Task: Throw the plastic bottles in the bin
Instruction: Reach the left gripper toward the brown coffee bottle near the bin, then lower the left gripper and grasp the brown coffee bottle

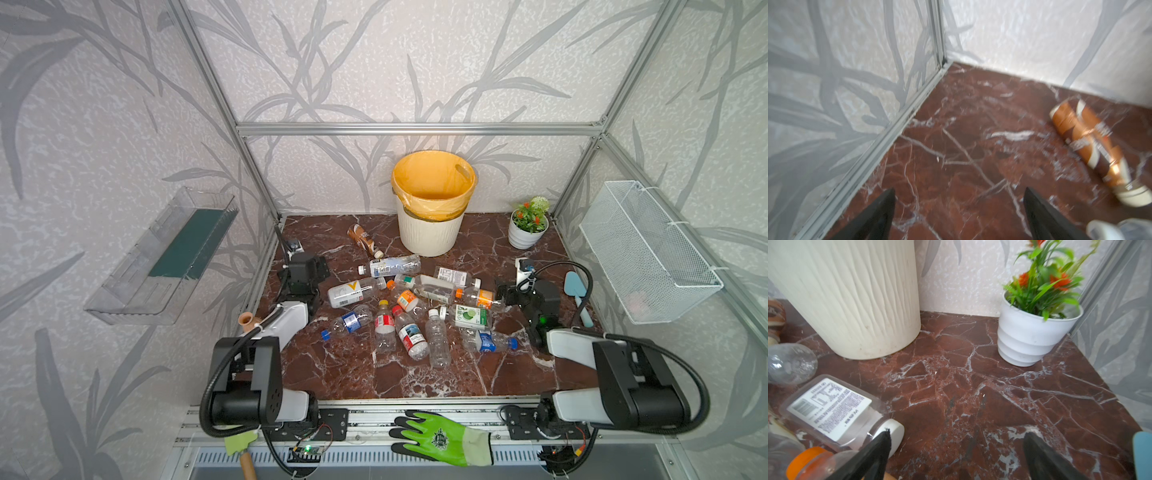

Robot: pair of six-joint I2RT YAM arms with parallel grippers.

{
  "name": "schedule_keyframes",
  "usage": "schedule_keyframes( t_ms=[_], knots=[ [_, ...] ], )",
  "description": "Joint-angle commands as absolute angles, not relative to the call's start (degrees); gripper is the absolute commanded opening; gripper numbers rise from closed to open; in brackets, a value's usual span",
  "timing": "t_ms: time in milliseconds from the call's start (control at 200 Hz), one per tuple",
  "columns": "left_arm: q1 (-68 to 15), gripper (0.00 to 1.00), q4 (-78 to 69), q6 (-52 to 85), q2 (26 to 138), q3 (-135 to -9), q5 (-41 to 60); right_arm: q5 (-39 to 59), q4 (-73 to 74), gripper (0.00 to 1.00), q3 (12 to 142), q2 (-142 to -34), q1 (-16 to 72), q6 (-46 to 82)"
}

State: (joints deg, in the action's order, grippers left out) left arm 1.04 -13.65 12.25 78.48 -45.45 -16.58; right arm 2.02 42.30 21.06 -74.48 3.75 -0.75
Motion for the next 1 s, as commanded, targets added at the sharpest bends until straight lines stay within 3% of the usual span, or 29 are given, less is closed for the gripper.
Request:
schedule_keyframes(
  t_ms=[0,190,410,660,995],
  knots=[
    [1.01,0.93,1.27,17.44,77.32,-51.95,-11.99,2.91,27.97,0.97,25.08,-69.85,3.62,2.78],
    [-0.26,0.88,12.25,23.31,88.50,-66.80,-1.34,4.64,22.69,0.95,29.00,-68.63,3.69,5.59],
    [-6.75,0.88,17.49,22.94,101.19,-78.15,-0.15,6.65,21.41,0.94,30.70,-69.43,3.86,7.48],
    [-7.36,0.90,19.43,28.33,114.10,-90.59,6.80,6.22,18.14,0.94,31.20,-68.49,4.13,7.34],
    [-7.47,0.95,31.53,32.89,127.52,-106.68,4.49,4.26,16.52,0.94,31.03,-66.88,4.13,7.02]
  ],
)
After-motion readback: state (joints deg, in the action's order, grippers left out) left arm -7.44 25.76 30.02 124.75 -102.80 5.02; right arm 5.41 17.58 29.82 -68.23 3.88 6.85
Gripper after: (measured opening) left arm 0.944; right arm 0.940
